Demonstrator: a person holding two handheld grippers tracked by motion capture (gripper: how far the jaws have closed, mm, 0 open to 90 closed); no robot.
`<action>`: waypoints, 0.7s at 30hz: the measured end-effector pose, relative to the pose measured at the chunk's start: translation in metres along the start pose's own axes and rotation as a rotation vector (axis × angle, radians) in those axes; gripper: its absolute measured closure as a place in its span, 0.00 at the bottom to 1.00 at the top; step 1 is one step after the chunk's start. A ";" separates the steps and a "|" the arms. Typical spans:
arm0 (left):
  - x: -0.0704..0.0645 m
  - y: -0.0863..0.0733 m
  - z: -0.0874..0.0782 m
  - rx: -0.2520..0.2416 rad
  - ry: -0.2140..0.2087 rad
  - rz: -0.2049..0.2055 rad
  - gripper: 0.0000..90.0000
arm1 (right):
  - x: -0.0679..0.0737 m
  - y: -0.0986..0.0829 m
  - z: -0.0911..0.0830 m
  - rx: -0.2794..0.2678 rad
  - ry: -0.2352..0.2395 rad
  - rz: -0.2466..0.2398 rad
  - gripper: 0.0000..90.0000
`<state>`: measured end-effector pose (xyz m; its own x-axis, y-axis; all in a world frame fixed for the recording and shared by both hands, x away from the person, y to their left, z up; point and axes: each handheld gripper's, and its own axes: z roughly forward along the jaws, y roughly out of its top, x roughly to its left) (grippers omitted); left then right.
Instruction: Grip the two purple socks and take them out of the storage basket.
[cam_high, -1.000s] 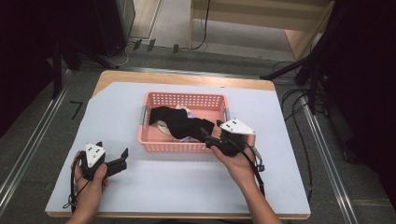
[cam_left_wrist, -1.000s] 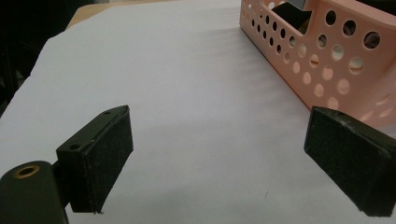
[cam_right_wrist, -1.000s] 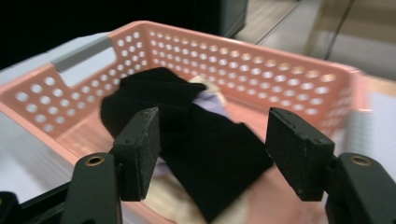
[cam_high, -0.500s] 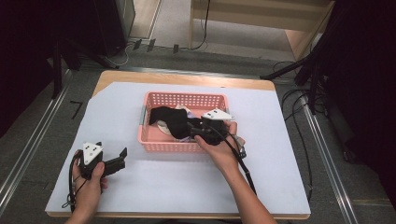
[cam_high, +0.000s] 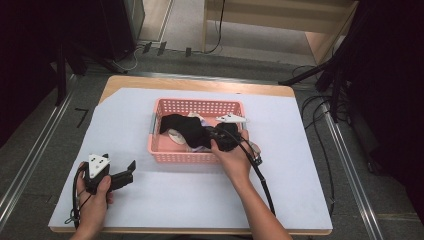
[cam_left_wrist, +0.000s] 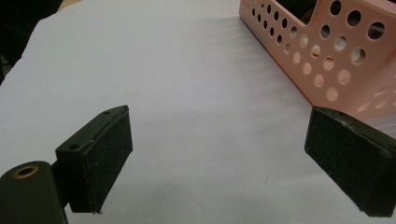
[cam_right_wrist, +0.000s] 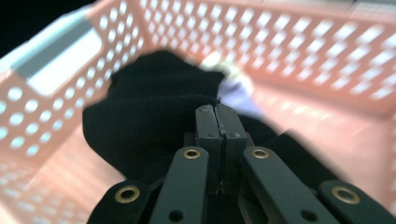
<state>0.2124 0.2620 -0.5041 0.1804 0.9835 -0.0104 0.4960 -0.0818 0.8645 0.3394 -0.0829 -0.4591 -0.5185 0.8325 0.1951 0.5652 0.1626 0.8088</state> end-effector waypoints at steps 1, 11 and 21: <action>0.000 0.000 0.000 0.000 0.000 0.000 0.09 | 0.000 0.000 0.000 0.000 0.000 0.000 1.00; 0.001 0.000 0.000 -0.001 -0.008 -0.006 0.09 | -0.023 0.007 -0.019 -0.195 -0.315 -0.032 0.77; 0.001 0.000 0.001 0.000 -0.010 -0.007 0.09 | 0.014 0.006 0.005 -0.079 -0.009 -0.062 0.69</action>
<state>0.2131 0.2625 -0.5045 0.1855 0.9824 -0.0215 0.4974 -0.0750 0.8643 0.3388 -0.0674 -0.4542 -0.5453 0.8267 0.1383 0.4793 0.1721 0.8606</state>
